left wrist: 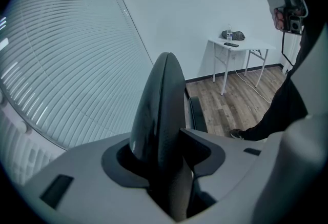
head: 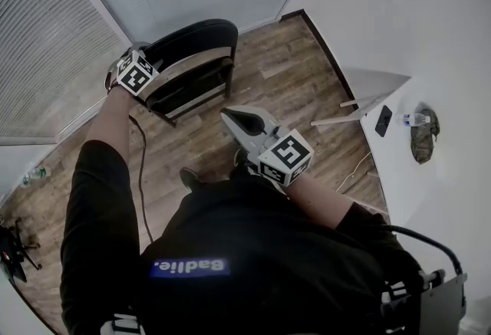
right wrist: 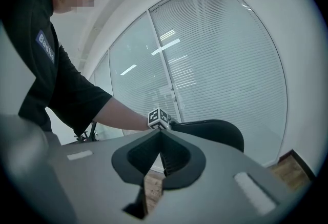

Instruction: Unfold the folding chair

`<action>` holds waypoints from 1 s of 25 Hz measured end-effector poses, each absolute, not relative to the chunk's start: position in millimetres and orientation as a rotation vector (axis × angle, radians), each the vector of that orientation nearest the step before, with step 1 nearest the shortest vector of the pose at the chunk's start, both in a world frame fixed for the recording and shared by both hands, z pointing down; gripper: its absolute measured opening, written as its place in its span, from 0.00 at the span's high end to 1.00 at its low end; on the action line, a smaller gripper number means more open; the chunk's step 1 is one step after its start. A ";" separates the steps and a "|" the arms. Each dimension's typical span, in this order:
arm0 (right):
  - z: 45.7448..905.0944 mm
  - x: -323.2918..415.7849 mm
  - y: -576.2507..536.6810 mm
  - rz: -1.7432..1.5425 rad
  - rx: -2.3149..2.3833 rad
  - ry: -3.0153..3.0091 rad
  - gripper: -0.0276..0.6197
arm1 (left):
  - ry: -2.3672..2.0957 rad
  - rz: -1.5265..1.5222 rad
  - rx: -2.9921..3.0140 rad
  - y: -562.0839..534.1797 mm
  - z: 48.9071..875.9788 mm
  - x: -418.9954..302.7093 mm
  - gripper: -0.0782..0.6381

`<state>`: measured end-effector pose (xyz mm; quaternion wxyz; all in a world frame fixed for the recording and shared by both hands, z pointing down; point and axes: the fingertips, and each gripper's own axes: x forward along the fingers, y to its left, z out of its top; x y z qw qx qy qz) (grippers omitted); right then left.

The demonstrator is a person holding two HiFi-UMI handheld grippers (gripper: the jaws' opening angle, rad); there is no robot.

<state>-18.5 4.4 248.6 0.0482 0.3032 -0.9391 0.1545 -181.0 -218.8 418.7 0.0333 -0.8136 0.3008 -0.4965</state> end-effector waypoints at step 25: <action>365.1 -7.5 -14.1 0.838 0.992 -2.702 0.95 | 0.944 -1.515 -2.476 -200.9 423.9 -175.1 0.64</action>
